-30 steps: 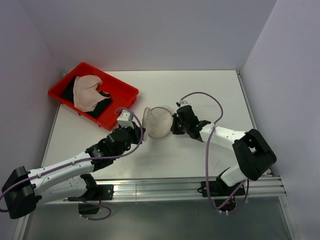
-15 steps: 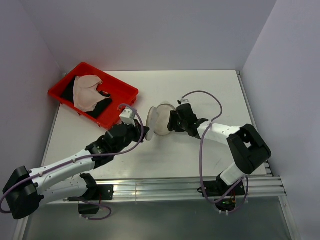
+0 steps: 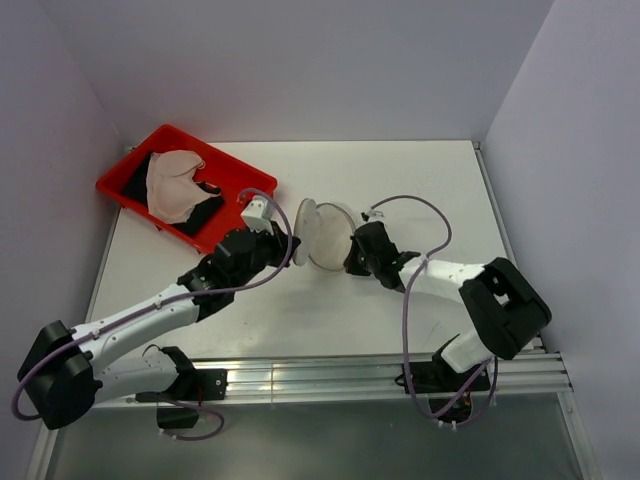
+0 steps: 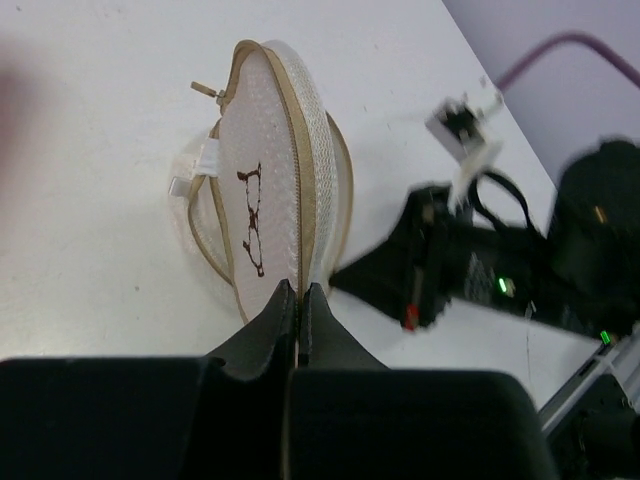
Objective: Place the bra in the laundry bag and zip it closed
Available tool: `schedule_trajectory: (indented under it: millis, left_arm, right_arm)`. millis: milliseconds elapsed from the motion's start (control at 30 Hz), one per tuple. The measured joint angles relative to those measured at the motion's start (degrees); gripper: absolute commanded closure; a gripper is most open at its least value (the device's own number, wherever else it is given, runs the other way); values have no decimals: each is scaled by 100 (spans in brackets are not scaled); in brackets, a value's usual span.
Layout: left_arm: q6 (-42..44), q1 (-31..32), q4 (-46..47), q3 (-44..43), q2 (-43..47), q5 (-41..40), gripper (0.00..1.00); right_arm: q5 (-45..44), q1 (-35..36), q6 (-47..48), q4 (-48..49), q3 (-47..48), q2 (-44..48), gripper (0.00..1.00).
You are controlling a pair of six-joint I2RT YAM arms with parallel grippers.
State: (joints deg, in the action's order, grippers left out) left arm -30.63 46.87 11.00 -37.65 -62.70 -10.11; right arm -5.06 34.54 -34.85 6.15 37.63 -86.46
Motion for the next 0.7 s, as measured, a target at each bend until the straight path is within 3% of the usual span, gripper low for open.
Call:
schedule_trajectory:
  millis: [233,333,433,533,700]
  left_arm:
    - [219,-350,219,-992,-1187,144,97]
    - [402,-426,295,-1679,-1971,254,71]
    - [544,-470,361,-2323,-2787,400,26]
    - [560,-492,310,-2813,-3405,562,16]
    - [485,-577,17,-3320,-3904,844,15]
  right_arm:
    - [116,1038,-420,-81,-684,1110,100]
    - [238,1451,-728,-109,-848,1488,100]
    - [295,1703,-1043,-114,-922,1722,100]
    - [310,1788,-1379,-13,-1021,1958,100]
    - [337,1808,-1565,116,-1027,2046,100]
